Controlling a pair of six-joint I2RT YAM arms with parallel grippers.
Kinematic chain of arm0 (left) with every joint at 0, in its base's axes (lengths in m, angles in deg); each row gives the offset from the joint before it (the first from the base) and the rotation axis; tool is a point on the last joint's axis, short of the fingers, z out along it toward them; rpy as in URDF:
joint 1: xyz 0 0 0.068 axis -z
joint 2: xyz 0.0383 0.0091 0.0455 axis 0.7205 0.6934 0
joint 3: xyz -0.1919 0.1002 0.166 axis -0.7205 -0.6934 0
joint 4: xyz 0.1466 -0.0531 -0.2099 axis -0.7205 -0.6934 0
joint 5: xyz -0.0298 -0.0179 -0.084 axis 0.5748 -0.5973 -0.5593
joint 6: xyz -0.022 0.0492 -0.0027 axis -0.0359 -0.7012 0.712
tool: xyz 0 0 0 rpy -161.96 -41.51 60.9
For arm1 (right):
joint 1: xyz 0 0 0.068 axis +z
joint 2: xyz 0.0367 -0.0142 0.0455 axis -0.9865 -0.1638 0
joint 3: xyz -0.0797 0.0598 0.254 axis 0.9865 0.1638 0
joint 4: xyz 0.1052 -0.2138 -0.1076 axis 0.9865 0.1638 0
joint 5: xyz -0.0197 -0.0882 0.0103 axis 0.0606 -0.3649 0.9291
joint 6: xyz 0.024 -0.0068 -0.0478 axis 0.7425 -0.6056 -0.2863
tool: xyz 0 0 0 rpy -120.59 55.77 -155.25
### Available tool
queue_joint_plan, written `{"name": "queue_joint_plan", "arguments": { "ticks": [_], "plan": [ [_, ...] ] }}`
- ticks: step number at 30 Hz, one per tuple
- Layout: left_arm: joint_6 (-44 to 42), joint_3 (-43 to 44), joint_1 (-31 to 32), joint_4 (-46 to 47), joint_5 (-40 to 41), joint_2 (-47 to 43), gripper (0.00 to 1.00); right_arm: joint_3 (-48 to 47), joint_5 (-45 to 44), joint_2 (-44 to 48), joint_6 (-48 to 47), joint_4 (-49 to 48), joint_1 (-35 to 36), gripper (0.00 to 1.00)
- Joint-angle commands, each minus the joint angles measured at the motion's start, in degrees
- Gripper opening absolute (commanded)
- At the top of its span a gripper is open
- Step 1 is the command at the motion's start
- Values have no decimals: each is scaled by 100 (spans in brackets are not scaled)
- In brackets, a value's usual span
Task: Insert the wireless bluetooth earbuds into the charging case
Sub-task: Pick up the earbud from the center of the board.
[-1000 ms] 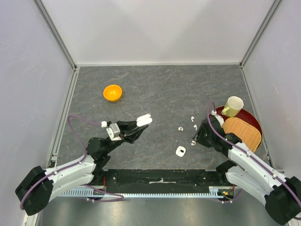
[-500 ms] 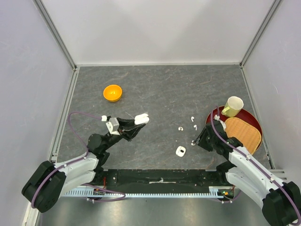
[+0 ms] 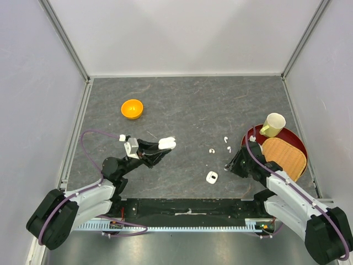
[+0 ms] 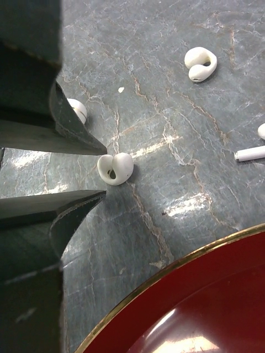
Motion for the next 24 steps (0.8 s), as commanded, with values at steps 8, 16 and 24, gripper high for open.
{"name": "queue_joint_plan", "arguments": {
  "ticks": [8, 16, 24],
  "plan": [
    [196, 65, -37, 1688, -74, 0, 2, 75, 61, -34, -88, -291, -89, 36],
    [196, 82, -37, 1592, -57, -9, 2, 101, 149, 177, -97, -291, -141, 36],
    [196, 117, -37, 1548, -74, 70, 2, 145, 176, 169, -115, -282, -203, 34]
  ]
}}
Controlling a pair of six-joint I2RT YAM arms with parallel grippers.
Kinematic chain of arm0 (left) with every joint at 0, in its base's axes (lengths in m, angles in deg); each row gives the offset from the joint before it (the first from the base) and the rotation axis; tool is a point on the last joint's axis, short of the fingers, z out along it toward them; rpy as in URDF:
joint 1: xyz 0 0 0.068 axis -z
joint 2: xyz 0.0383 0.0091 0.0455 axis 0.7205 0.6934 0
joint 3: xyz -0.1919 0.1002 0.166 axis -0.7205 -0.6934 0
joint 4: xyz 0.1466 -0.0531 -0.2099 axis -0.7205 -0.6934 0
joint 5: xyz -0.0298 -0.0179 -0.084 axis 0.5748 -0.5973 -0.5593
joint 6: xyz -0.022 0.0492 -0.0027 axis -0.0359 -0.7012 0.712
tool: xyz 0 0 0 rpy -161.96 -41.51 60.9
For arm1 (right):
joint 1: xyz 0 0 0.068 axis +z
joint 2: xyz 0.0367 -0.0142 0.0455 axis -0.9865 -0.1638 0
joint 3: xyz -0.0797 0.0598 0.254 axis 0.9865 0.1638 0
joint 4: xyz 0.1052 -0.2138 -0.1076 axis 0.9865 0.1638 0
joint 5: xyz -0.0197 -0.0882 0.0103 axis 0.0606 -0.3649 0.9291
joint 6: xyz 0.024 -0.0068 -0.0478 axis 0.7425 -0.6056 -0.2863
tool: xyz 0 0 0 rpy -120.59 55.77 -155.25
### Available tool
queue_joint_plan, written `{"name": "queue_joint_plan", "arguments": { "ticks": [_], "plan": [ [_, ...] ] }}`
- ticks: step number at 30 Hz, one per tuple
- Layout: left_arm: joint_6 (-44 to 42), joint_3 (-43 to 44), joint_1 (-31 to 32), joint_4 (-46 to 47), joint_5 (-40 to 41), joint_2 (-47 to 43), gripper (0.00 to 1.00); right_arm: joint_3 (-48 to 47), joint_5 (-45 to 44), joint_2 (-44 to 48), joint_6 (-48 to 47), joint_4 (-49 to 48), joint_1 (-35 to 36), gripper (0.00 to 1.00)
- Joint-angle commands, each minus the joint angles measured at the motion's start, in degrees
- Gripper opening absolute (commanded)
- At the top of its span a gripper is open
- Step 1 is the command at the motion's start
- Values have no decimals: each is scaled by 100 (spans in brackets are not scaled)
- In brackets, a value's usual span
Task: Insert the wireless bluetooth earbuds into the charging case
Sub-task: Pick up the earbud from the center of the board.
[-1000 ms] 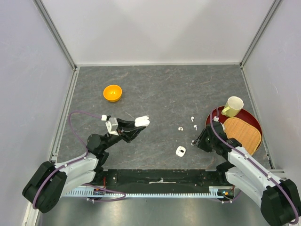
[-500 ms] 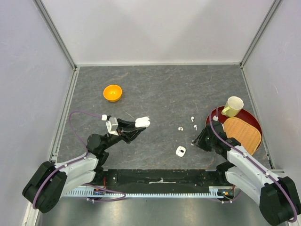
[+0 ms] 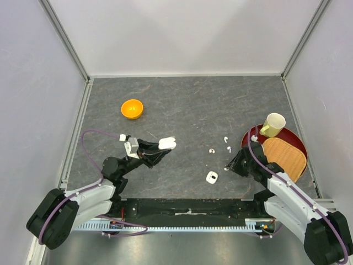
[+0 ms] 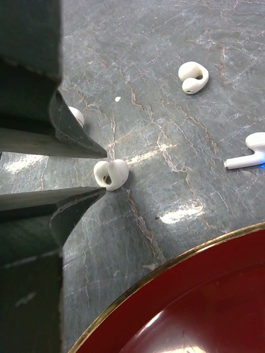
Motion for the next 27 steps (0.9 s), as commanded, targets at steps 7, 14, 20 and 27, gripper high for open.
{"name": "queue_joint_plan", "arguments": {
  "ticks": [7, 14, 20, 27],
  "plan": [
    [119, 126, -37, 1502, -88, 2, 2, 88, 9, -116, -113, -134, -92, 32],
    [119, 152, -37, 1449, -79, 11, 2, 114, -8, -169, -148, -151, -109, 31],
    [137, 196, -37, 1405, -88, 28, 2, 114, 27, -230, -148, -213, -109, 29],
    [119, 223, -37, 1326, -70, 11, 2, 123, 150, -274, -139, -327, -118, 27]
  ]
}}
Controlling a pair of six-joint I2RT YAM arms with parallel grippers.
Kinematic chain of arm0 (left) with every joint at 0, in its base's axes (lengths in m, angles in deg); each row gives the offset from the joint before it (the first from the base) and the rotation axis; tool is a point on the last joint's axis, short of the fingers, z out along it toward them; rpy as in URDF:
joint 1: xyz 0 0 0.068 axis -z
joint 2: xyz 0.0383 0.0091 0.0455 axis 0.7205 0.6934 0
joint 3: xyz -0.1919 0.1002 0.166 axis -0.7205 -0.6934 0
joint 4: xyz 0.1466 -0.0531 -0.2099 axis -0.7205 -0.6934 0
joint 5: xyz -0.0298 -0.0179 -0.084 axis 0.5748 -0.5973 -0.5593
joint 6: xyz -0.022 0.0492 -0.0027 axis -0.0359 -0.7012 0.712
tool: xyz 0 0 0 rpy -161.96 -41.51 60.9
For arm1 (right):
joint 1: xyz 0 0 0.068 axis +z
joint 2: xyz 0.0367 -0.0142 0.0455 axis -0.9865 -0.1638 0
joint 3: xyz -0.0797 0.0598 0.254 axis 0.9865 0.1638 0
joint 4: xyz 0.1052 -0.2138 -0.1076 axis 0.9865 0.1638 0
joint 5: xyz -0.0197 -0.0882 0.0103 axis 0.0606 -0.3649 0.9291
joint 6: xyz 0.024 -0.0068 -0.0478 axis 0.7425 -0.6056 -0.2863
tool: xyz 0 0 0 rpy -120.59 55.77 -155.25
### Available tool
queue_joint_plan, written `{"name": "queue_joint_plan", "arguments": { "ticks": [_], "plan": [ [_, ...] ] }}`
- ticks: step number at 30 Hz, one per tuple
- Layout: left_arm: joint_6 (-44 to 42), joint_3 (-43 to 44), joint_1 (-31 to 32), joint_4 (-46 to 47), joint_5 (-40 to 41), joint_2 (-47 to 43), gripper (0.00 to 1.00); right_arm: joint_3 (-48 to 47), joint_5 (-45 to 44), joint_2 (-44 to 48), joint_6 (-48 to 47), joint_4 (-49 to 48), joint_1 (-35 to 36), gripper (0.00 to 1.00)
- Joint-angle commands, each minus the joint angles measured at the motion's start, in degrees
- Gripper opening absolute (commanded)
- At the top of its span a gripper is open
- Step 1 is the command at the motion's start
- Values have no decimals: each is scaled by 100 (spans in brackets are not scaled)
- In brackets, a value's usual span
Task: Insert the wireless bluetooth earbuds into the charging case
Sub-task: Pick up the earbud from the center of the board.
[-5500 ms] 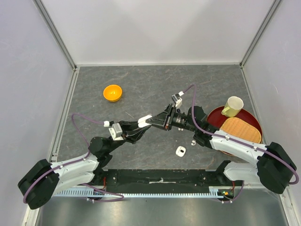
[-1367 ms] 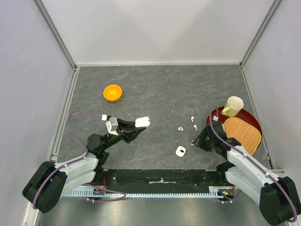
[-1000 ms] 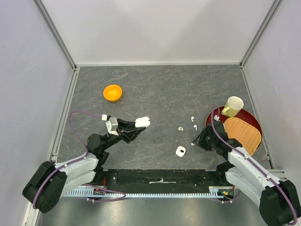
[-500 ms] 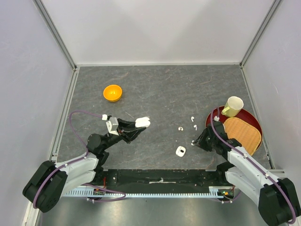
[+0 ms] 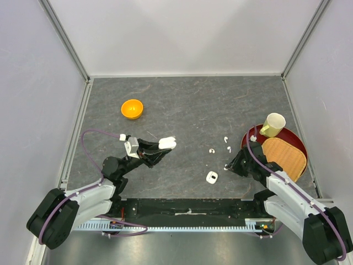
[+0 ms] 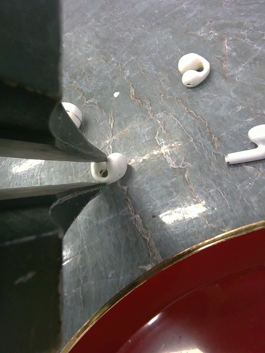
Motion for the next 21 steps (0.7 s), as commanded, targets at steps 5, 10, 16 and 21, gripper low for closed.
{"name": "queue_joint_plan", "arguments": {
  "ticks": [5, 10, 16, 21],
  "plan": [
    [112, 207, -37, 1291, -50, -5, 2, 67, 87, -32, -78, -183, -20, 25],
    [113, 207, -37, 1282, -33, 13, 2, 93, 174, -40, -78, -245, -28, 24],
    [121, 199, -37, 1282, -33, 13, 2, 93, 236, -49, -87, -350, -28, 24],
    [130, 199, -37, 1282, -33, 13, 2, 111, 245, -67, -95, -377, -28, 24]
  ]
}}
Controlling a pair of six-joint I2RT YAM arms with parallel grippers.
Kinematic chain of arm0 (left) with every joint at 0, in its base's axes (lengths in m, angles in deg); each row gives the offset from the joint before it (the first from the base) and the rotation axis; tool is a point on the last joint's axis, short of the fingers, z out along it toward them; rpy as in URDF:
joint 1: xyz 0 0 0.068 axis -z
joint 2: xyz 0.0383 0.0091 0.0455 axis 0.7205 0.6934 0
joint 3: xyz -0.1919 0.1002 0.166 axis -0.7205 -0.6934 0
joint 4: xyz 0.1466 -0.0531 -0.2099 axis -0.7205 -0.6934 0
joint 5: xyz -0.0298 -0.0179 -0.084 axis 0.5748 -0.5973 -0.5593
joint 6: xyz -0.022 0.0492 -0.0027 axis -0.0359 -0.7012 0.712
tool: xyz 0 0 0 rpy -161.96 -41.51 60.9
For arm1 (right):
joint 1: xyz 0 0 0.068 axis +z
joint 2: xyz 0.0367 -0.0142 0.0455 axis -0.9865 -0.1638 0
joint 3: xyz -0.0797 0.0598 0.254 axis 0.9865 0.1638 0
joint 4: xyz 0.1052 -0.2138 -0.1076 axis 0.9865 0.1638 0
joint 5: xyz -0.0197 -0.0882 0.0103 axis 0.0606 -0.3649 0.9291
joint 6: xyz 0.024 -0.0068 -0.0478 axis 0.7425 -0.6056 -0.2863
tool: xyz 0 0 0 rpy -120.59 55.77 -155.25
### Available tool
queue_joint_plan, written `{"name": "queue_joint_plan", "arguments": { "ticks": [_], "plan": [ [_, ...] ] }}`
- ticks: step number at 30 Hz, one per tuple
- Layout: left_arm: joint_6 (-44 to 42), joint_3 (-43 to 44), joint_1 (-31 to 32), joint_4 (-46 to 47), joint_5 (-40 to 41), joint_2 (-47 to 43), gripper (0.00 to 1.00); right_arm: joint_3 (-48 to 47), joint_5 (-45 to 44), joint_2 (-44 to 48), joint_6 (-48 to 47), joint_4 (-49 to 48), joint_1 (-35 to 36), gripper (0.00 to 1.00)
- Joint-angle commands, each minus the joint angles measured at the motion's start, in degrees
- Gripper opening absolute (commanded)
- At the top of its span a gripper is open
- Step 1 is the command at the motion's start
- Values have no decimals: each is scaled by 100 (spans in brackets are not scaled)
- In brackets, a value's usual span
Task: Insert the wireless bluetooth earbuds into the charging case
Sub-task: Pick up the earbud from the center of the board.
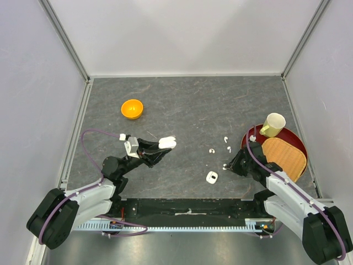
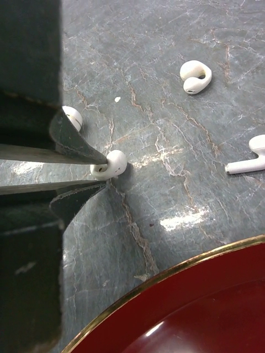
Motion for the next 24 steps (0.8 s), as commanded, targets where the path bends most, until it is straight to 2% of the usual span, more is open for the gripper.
{"name": "queue_joint_plan", "arguments": {
  "ticks": [1, 11, 16, 20, 24],
  "plan": [
    [121, 168, -37, 1273, -35, 11, 2, 56, 59, -67, -39, -195, -9, 24],
    [148, 159, -37, 1255, -9, -7, 2, 100, 77, -102, -74, -283, -9, 23],
    [130, 150, -37, 1238, -9, -16, 2, 91, 130, -102, -126, -327, -9, 13],
    [121, 159, -37, 1220, -17, -24, 2, 12, 191, -41, -336, -371, -9, 0],
    [121, 159, -37, 1203, -35, -24, 2, -137, 410, 231, -705, -380, -9, 0]
  ]
}}
